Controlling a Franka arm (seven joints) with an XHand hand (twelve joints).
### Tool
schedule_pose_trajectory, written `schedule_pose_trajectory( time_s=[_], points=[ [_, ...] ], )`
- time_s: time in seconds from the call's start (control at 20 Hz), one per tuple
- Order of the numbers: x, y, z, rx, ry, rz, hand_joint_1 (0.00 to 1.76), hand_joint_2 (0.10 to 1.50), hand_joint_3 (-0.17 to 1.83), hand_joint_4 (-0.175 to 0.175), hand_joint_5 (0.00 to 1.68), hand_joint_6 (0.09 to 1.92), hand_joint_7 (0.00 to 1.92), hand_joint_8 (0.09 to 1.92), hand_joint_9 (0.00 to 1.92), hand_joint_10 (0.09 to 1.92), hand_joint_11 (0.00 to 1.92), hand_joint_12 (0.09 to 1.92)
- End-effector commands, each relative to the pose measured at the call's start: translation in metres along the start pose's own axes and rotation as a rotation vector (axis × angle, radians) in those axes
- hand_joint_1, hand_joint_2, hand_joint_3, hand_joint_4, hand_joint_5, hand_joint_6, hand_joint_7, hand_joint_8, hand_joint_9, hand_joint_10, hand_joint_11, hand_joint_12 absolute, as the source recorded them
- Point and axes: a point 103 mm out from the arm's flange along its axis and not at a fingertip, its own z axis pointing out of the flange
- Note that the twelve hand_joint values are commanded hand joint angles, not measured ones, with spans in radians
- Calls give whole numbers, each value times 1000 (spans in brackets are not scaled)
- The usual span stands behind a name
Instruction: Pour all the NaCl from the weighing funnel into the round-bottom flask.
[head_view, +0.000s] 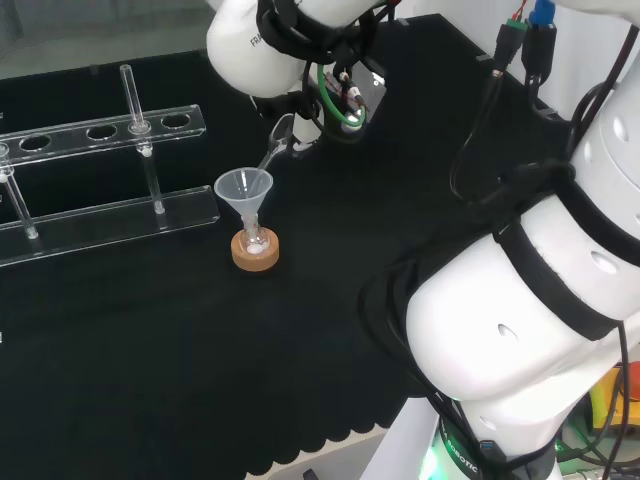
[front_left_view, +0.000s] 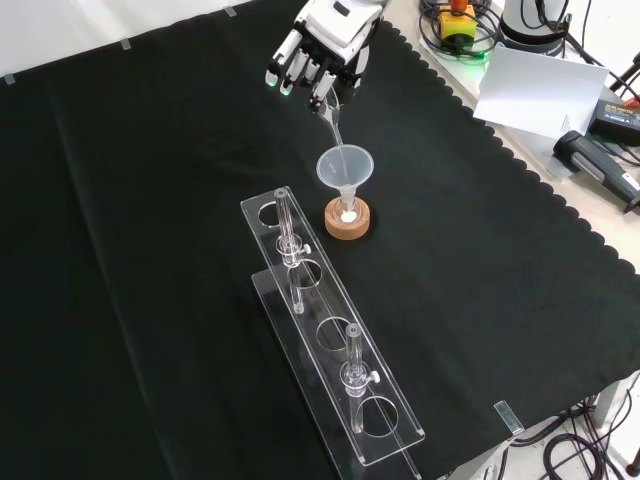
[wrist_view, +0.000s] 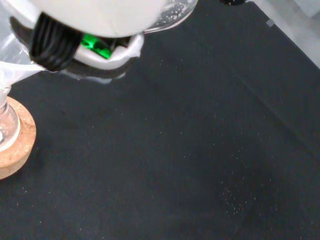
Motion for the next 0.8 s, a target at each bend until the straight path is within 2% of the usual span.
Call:
schedule_pose_trajectory(
  time_s=[0.05, 0.3, 0.5, 0.8],
  points=[
    [6, 3, -3, 6, -29, -27, 1159, 503, 800, 175, 1513, 273, 1685, 124, 1149, 173, 0, 1442],
    [9, 8, -6, 9, -56, -56, 1160, 500, 805, 175, 1514, 275, 1687, 121, 1152, 172, 0, 1444],
    [7, 9, -7, 10, -105, -84, 1160, 497, 809, 175, 1514, 276, 1689, 119, 1154, 171, 0, 1445],
    [1, 10, -8, 10, -140, -86, 1161, 494, 813, 175, 1514, 279, 1691, 116, 1155, 169, 0, 1446]
  ],
)
